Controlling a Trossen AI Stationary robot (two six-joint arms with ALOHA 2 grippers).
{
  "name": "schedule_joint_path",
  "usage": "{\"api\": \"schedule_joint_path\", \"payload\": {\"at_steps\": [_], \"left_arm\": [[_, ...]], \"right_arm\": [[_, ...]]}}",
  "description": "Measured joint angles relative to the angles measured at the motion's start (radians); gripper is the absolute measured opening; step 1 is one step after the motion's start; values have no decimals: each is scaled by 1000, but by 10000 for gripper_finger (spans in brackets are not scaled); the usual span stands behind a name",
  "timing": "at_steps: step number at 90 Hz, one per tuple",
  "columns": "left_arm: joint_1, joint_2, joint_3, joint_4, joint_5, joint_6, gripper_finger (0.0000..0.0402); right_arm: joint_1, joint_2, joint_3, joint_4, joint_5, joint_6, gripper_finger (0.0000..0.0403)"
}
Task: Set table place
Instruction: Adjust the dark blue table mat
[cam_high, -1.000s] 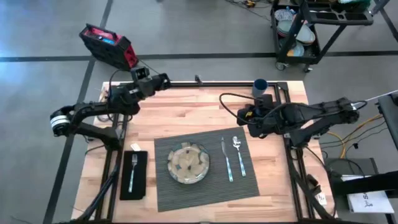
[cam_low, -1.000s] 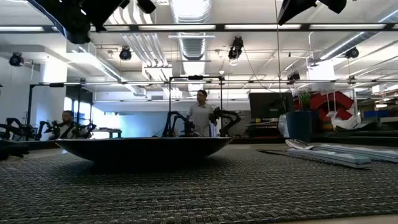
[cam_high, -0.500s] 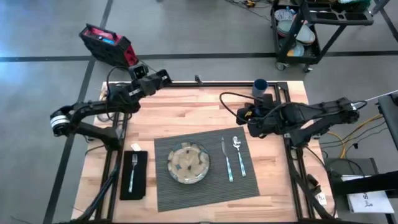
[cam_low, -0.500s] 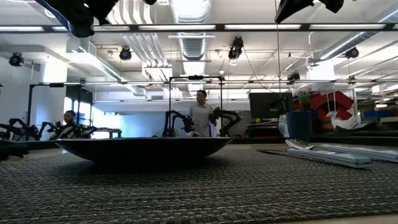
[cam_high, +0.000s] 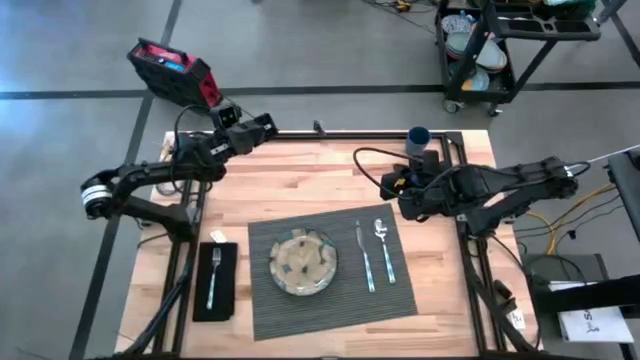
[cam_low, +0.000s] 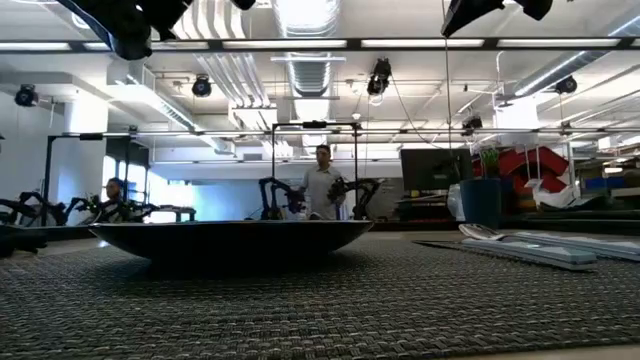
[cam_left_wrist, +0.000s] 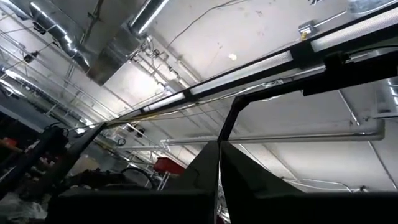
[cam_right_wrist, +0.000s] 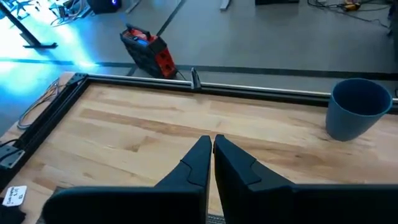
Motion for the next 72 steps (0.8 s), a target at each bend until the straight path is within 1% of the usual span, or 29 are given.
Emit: {"api": "schedule_joint_path", "payload": {"at_steps": [11, 20, 29, 45, 49, 52, 56, 60, 66, 70, 72], "left_arm": [[0, 0, 0, 2, -25, -29, 7], [0, 0, 0, 18, -31, -30, 32], [0, 0, 0, 21, -34, -31, 76], [0, 0, -1, 13, -34, -47, 179], [-2, 0, -1, 7, -32, -52, 195], [-2, 1, -1, 7, -27, -52, 199], [-5, 1, -2, 8, -15, -52, 193], [-6, 1, -2, 13, 12, -52, 169], [-6, 1, -2, 16, 65, -52, 106], [-6, 1, -2, 19, 107, -54, 49], [-6, 1, -2, 23, 127, -57, 33]], "right_arm": [[0, 0, 0, 0, 0, -14, 2], [0, 0, 0, 0, 0, -15, 2], [0, 0, 0, 0, 0, -15, 2], [0, 0, 0, 4, 0, -15, 2], [0, 0, 0, 10, 0, -15, 2], [0, 0, 0, 15, 0, -15, 2], [0, 0, 0, 30, 0, -22, 2], [0, 0, 0, 49, 0, -32, 2], [0, 0, 0, 76, 0, -65, 2], [0, 0, 0, 100, 4, -98, 2], [0, 0, 0, 111, 8, -115, 2]]}}
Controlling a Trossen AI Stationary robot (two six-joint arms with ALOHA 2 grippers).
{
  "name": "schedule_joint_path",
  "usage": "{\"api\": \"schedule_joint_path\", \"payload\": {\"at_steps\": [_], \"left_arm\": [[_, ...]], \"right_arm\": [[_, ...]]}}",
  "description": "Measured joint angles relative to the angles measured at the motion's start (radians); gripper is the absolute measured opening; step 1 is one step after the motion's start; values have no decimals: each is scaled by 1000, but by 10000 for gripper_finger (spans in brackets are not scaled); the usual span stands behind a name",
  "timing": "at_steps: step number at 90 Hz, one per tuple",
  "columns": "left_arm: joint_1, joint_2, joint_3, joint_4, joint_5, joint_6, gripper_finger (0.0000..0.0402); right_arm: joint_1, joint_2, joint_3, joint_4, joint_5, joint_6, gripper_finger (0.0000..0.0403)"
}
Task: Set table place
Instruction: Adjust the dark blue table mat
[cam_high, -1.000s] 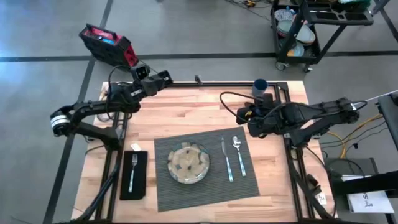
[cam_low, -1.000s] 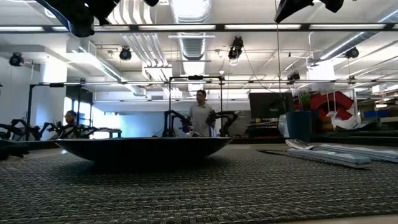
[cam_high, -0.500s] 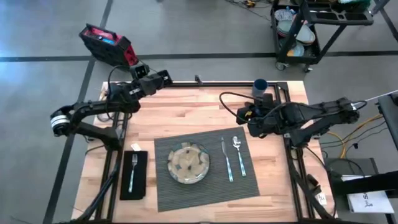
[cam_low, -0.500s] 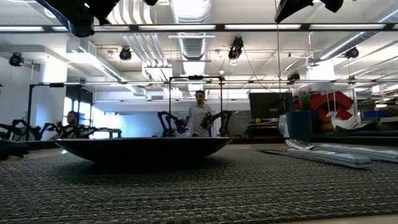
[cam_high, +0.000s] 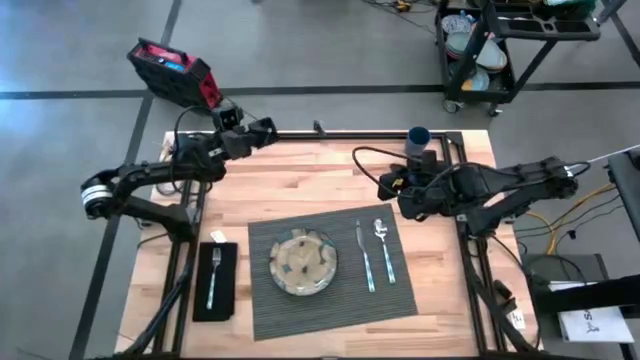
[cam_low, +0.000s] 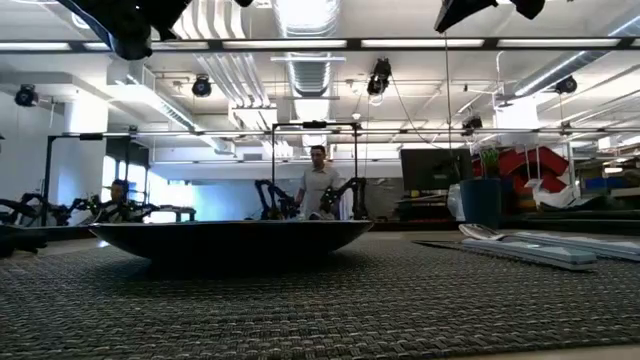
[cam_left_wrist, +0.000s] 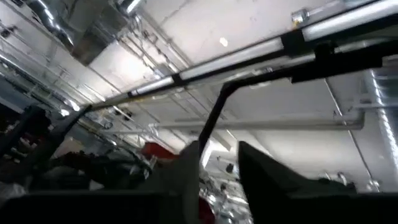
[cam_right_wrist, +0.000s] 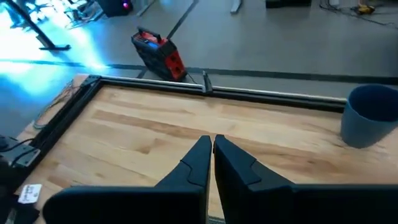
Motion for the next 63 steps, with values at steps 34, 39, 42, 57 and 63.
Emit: {"api": "schedule_joint_path", "payload": {"at_steps": [34, 39, 42, 57, 63], "left_arm": [[-25, -17, 0, 53, 133, -239, 0], [-28, -19, 0, 53, 137, -262, 0], [-29, -20, 0, 52, 140, -271, 0], [-30, -31, 0, 53, 139, -299, 0], [-34, -35, 0, 53, 149, -322, 0]], "right_arm": [[0, 0, 0, 132, 18, -340, 2], [0, 3, 0, 131, 36, -363, 2], [0, 4, 0, 131, 44, -371, 2], [-7, 5, 0, 137, 60, -405, 2], [-7, 5, 0, 136, 60, -409, 2]]}}
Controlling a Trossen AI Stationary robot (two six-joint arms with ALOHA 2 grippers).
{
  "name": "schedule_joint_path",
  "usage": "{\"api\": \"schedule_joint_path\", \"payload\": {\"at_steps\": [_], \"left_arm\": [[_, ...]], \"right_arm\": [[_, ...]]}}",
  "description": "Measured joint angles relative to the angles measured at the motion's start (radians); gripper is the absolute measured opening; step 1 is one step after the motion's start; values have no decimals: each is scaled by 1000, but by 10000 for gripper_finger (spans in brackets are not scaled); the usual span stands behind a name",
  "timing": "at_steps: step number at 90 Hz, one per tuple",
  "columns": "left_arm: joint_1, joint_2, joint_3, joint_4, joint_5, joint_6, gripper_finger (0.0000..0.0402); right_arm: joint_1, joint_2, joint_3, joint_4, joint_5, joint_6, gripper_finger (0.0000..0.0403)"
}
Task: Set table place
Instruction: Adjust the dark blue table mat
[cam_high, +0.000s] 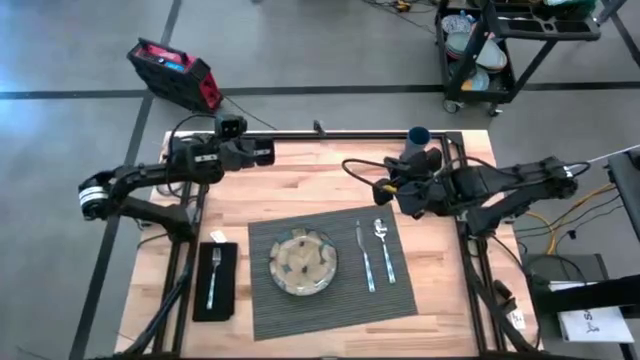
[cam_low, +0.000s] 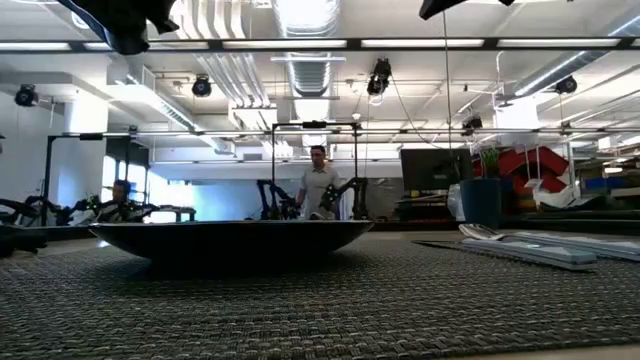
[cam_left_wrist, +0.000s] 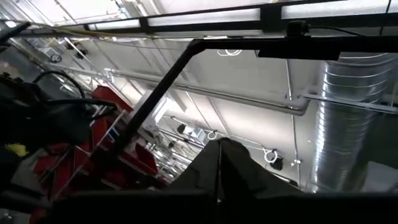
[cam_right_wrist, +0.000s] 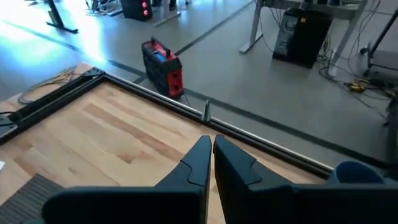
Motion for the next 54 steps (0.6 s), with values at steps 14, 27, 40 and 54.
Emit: {"api": "schedule_joint_path", "payload": {"at_steps": [14, 27, 40, 54], "left_arm": [[-17, -4, 0, 0, 5, -48, 0], [-21, -4, 0, 0, 5, -48, 0], [-21, -5, 0, 0, 5, -48, 0], [-26, -10, 0, 0, 5, -48, 0]], "right_arm": [[0, 0, 0, 0, 0, -37, 2], [0, 0, 0, 1, 0, -41, 2], [0, 0, 0, 12, 0, -41, 2], [0, 0, 0, 16, 0, -41, 2]]}}
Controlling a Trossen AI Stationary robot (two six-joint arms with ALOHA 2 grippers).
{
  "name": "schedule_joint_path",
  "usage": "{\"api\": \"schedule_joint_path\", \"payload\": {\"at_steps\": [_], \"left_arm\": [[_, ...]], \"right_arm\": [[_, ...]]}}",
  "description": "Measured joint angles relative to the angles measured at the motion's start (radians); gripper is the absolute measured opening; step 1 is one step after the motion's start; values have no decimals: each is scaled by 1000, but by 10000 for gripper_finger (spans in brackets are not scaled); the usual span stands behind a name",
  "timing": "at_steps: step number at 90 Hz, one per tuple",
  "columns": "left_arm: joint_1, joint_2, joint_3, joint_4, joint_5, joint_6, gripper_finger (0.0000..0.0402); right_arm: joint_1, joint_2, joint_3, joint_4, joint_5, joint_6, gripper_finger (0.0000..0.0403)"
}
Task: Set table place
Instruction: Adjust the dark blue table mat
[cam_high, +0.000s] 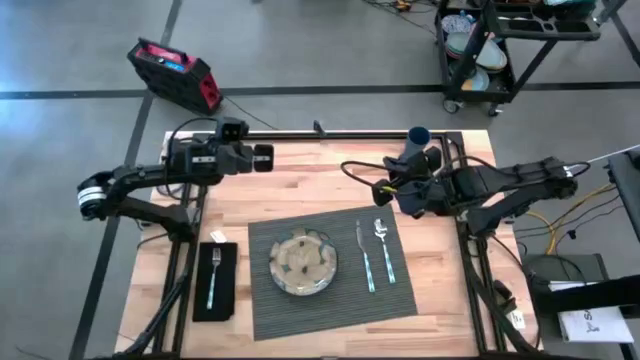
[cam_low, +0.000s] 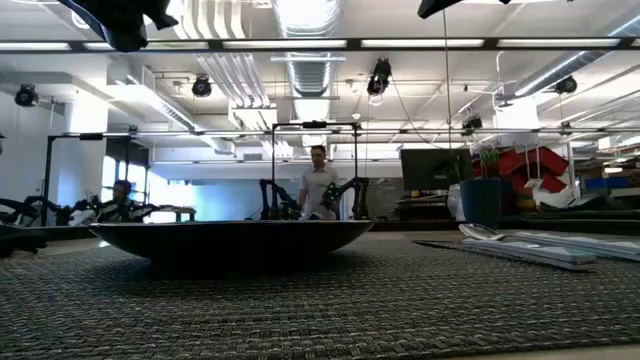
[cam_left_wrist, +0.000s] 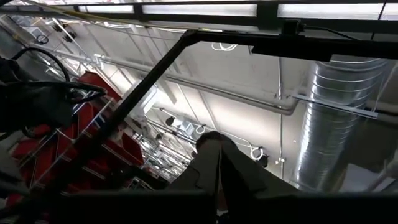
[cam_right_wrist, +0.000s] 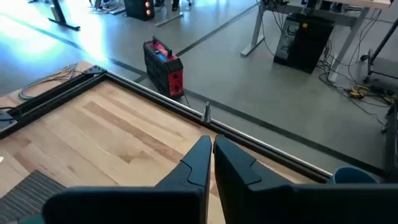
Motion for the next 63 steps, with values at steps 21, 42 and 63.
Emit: {"api": "schedule_joint_path", "payload": {"at_steps": [21, 42, 63], "left_arm": [[-2, -5, 0, 0, 0, 0, 0], [-3, -6, 0, 0, 2, 0, 0], [-21, -20, -21, -497, 112, 154, 0]], "right_arm": [[0, 0, 0, 2, 0, 0, 2], [0, 0, 0, 6, -1, 0, 2], [0, 1, -3, 6, -158, 75, 2]]}}
